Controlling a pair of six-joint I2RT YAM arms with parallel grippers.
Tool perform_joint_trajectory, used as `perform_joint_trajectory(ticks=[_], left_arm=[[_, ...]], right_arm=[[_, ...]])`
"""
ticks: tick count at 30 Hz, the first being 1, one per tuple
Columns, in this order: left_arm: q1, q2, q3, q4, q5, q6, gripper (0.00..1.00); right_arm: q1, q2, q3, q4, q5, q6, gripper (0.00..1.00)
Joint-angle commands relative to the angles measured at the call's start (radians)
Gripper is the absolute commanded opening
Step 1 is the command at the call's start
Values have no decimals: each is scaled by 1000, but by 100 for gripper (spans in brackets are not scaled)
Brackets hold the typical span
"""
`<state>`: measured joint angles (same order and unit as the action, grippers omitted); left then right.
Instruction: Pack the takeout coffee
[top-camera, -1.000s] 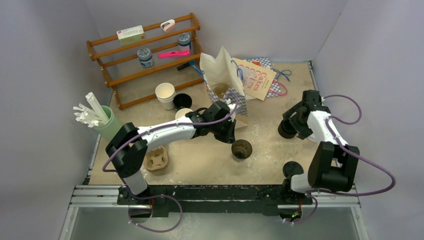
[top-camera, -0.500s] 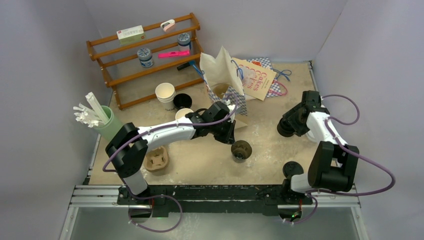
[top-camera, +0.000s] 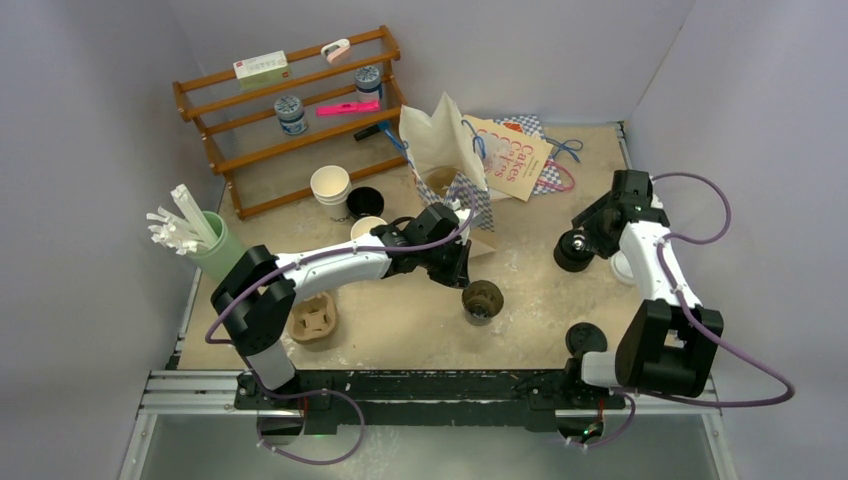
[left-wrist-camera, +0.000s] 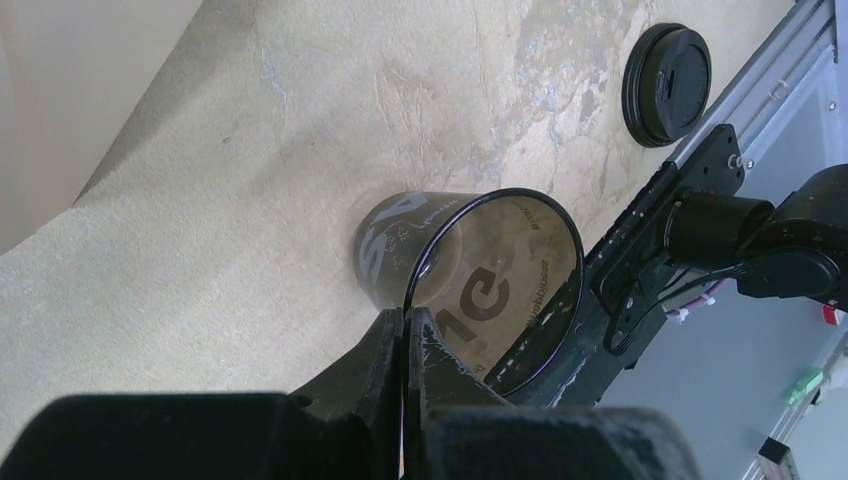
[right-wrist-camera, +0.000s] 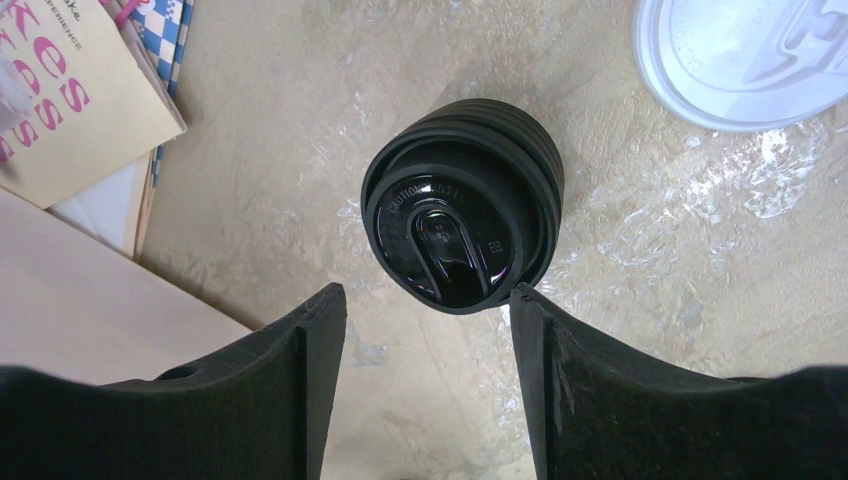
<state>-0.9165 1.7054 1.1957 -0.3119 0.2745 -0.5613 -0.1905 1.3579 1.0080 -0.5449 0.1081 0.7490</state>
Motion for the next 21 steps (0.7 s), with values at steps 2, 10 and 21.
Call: perform_joint_trajectory(ticks=[2,10,21], left_arm=[[4,-12,4,4,-27,-9,0],[4,-12,2,-4,-35,-15,0],[4,-7,-10,2,-46,-22,0]], right_arm=[[-2,-11,18,-31,-4,-36,63],[-22,41,12,-6,23,-117,96],[12,168,114,-83,153,-198,78]])
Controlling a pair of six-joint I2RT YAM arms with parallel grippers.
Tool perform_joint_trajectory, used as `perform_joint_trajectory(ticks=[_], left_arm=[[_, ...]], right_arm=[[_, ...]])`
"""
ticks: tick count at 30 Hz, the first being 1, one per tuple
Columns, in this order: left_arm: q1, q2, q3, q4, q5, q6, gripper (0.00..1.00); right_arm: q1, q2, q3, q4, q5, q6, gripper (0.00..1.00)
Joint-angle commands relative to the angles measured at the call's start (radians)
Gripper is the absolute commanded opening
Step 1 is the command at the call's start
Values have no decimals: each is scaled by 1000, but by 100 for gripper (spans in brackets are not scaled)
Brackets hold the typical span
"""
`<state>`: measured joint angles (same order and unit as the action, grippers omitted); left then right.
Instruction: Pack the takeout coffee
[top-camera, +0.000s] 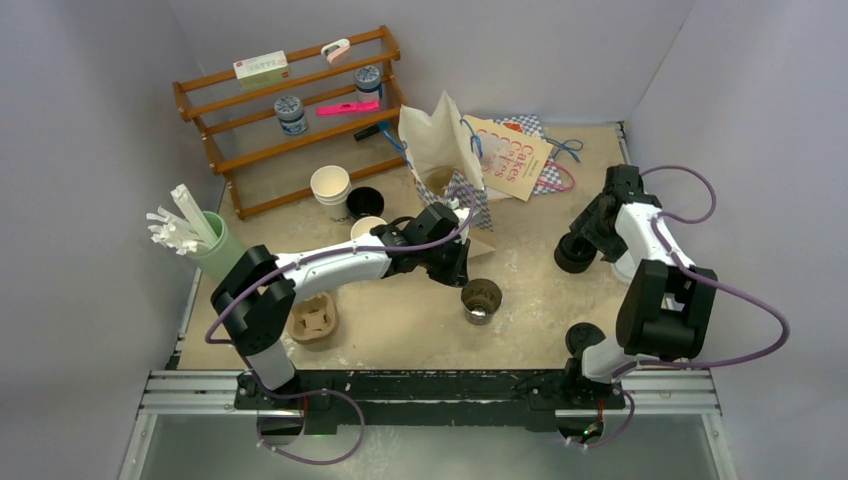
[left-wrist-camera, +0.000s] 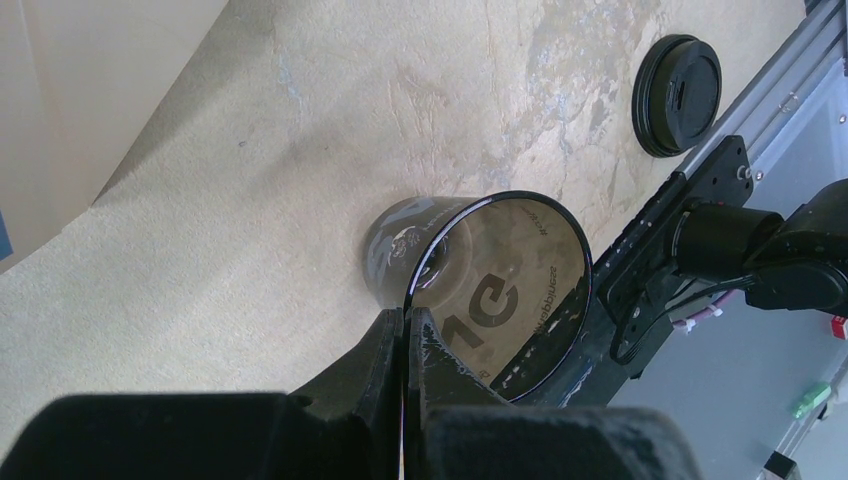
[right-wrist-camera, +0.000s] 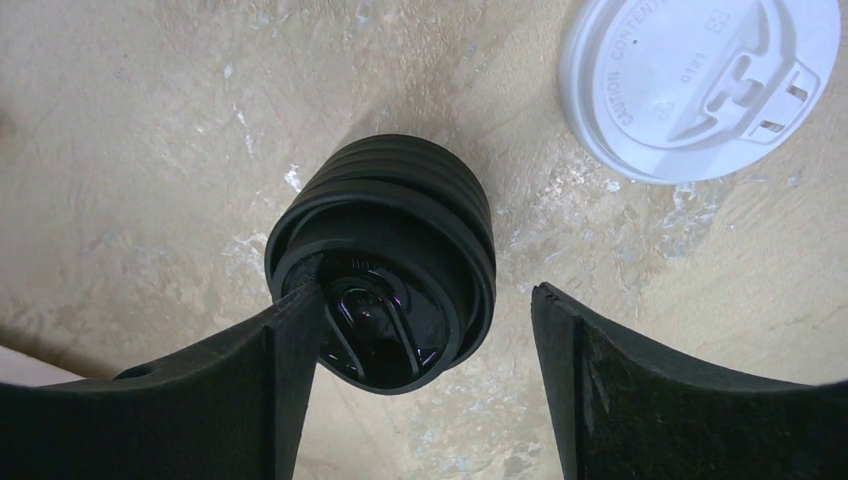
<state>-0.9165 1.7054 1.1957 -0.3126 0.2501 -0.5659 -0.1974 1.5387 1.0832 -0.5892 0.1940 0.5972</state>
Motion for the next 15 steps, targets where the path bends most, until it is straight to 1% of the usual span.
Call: perform_joint_trajectory(ticks=[1,2,4,10,15], left_arm=[[4,-6,-10,3,-22,-19,0],[4,-5,-10,4,-20,-20,0],[4,-4,-10,5,-19,-20,0],[4,-3,-8,4,-20,-16,0],[4,1,-8,4,-15,-15,0]], right_arm=[[25,-14,46,-41,76,-51,81],[31,-15,51,-43,86,-56,83],[44,-13,67,-59,108,-64,85],[93,-13,106,-82,166,-80,86],[134,25,136,-99,193,-84,88]])
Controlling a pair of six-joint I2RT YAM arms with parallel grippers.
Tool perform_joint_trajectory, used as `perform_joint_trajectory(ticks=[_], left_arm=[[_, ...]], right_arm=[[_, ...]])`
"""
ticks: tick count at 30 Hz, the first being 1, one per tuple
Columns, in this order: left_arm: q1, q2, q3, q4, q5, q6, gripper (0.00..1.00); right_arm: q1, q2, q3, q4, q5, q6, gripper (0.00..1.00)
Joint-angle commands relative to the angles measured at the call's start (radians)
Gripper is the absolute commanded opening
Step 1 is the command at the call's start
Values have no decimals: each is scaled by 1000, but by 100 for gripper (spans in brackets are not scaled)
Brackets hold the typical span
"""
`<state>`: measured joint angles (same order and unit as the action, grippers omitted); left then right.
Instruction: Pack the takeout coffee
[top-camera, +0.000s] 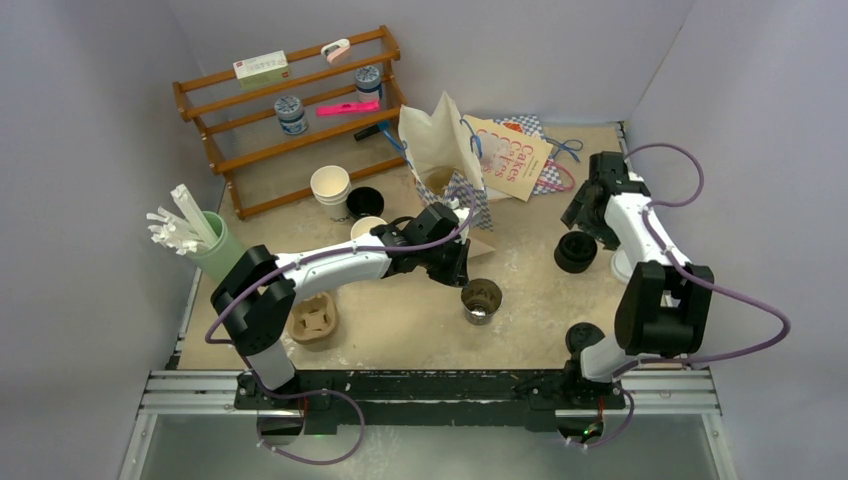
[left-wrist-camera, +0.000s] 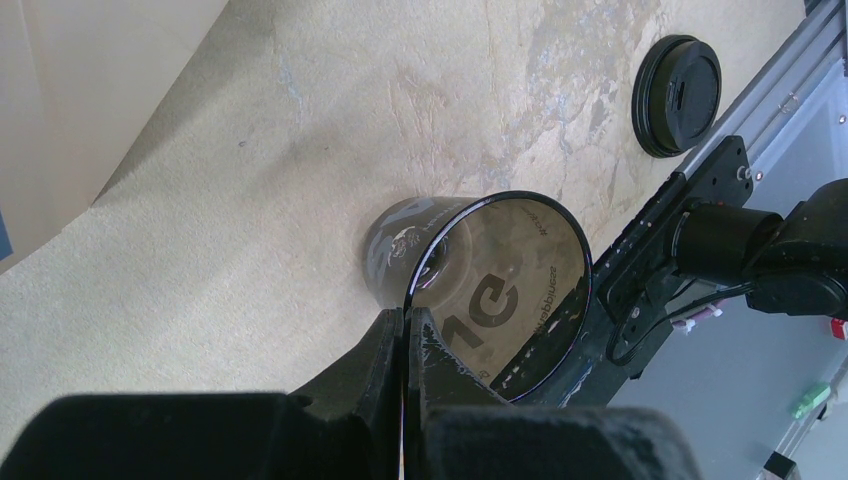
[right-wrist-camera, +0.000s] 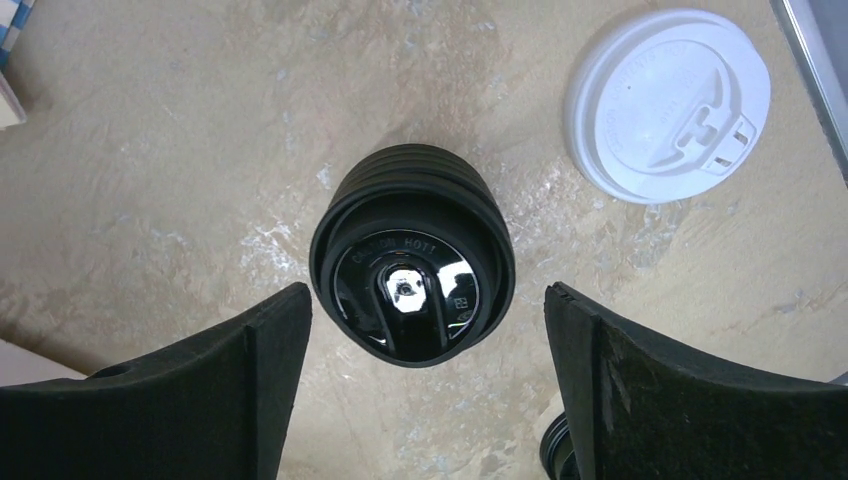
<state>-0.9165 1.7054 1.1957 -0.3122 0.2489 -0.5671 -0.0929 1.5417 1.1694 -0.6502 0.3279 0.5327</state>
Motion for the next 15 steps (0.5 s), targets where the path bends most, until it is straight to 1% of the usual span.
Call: perform_joint_trajectory(ticks=[1,5,8,15], left_arm=[[3,0,-8,5,-15,-13,0],[4,2,-9,1,-14,-11,0],[4,1,-13,-1,-14,-10,0],[4,-3,-12,-8,-22,-5,0]], right_arm=[[40,29,55,-37,65,-23,89],[70,55,63,-39,96,-34,90],[74,69,58,-41,110,-34,88],[77,78,24,-17,98,-32,86]])
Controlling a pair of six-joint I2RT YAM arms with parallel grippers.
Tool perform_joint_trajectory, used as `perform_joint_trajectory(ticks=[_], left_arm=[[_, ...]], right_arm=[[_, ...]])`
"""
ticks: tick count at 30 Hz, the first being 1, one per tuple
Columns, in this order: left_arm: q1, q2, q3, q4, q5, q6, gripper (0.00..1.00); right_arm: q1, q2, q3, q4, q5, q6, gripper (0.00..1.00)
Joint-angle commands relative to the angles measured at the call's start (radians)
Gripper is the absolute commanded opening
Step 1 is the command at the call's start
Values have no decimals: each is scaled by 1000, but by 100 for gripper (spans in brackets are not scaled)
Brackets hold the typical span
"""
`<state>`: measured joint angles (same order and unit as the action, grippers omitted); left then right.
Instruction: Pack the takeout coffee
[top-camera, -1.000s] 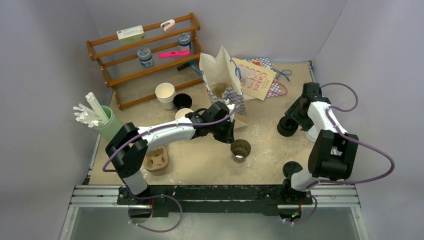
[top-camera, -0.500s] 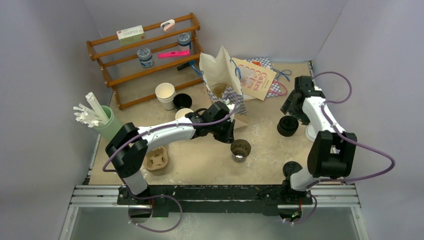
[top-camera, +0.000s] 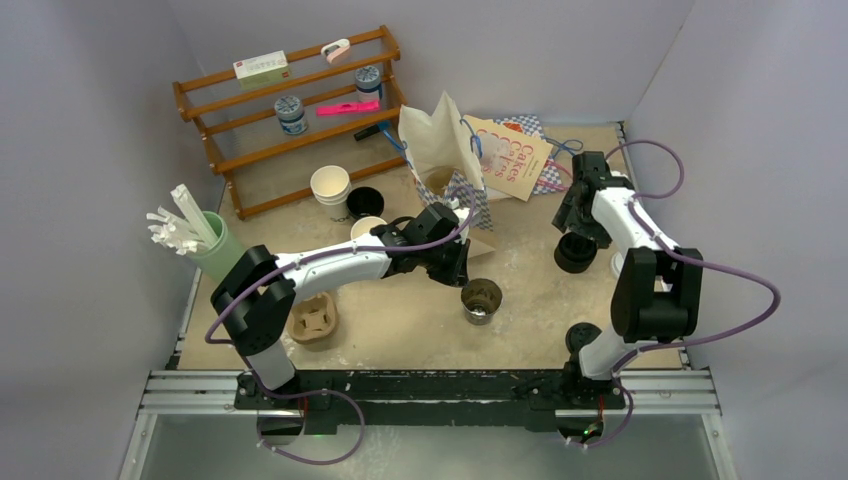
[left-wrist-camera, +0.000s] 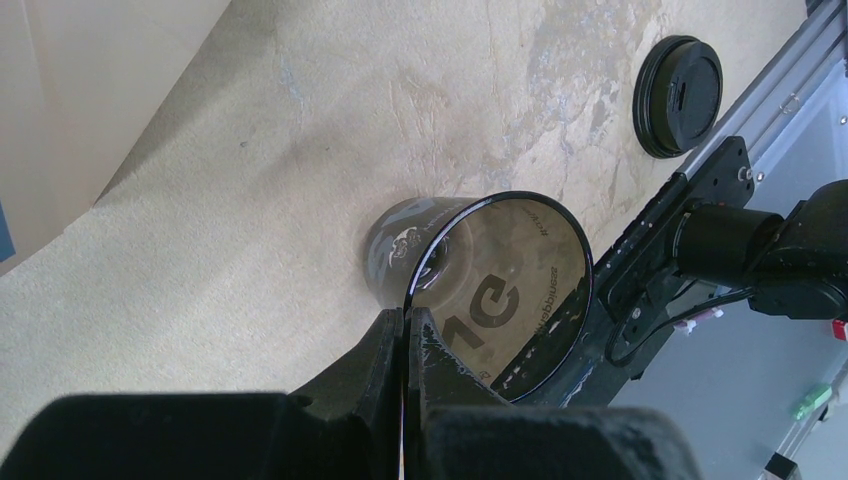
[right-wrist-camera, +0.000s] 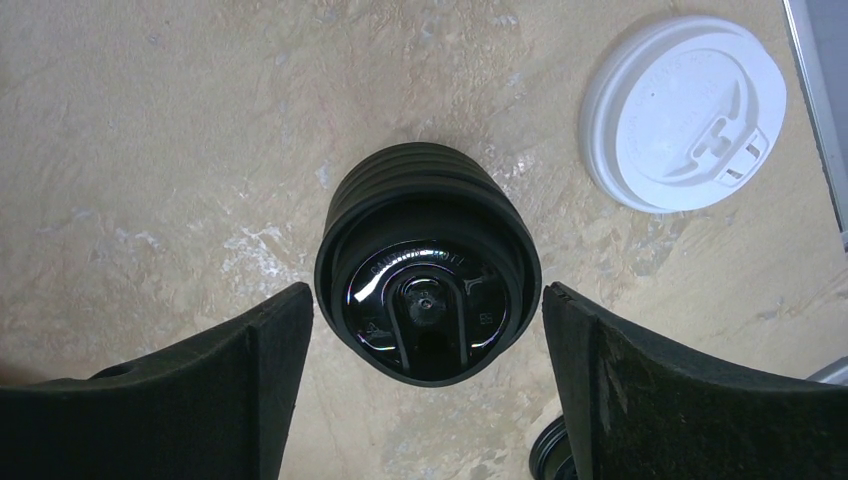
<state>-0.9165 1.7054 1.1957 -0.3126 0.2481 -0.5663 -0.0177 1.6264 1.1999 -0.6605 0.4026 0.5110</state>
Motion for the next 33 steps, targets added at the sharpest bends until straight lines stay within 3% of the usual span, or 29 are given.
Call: perform_joint_trajectory(ticks=[1,16,22,33], left_arm=[[4,-3,-13,-8,-22,-4,0],[4,0,-14,-10,-23,0,0],[4,2,-11,-13,-21,3,0],[4,0,4,-52,-37,21,0]], right_arm=[[2,-4,-8,-6,22,-10,85],[4,26,-41,15,1,-11,81],[4,20,-38,4,-3,-6,69],[4,-127,35,-102,-41,-5,65]])
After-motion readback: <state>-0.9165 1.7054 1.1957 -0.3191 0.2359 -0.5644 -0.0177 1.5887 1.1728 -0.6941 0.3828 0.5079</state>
